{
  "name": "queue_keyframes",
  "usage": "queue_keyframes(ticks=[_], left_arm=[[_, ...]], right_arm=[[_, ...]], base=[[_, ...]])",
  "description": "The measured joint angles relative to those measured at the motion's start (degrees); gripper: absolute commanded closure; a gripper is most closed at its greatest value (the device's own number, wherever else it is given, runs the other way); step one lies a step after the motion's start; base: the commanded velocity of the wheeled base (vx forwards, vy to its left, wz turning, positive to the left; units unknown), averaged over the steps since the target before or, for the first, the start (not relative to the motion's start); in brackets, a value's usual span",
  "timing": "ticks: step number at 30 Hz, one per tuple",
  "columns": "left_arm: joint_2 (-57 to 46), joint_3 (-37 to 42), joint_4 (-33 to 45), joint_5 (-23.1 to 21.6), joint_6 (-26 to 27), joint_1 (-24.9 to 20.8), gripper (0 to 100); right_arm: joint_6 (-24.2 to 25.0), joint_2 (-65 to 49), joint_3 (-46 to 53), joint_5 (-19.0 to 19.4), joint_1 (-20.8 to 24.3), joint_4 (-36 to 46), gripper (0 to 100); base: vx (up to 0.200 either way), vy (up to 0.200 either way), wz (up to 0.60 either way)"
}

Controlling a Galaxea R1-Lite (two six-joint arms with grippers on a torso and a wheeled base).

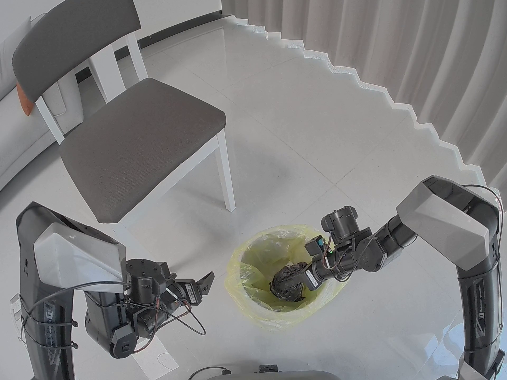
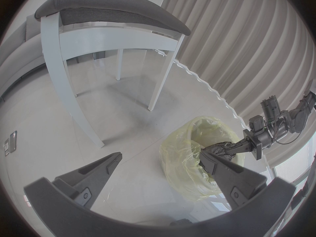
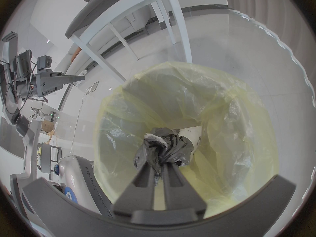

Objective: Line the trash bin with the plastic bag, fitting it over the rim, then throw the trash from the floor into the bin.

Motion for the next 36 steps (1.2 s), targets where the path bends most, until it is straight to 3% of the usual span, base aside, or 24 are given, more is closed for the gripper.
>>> queue_keyframes(ticks=[16,26,36], left_arm=[[0.1,0.0,0.0,0.0,-1.4,-0.2,0],[0.0,0.0,0.0,0.5,-1.5,-0.6,0],[-0.4,0.0,0.0,0.4,-1.4,-0.5,0]], right_arm=[[0.8,-2.6,0.2,0.0,-1.1,-0.3,0],[1.5,-5.4,0.7,0.0,1.4,-0.3,0],[1.9,-13.8,3.8,-0.3,-1.7,-0.2,0]], base=[[0.0,0.0,0.0],[0.0,0.0,0.0],[0.0,0.0,0.0]])
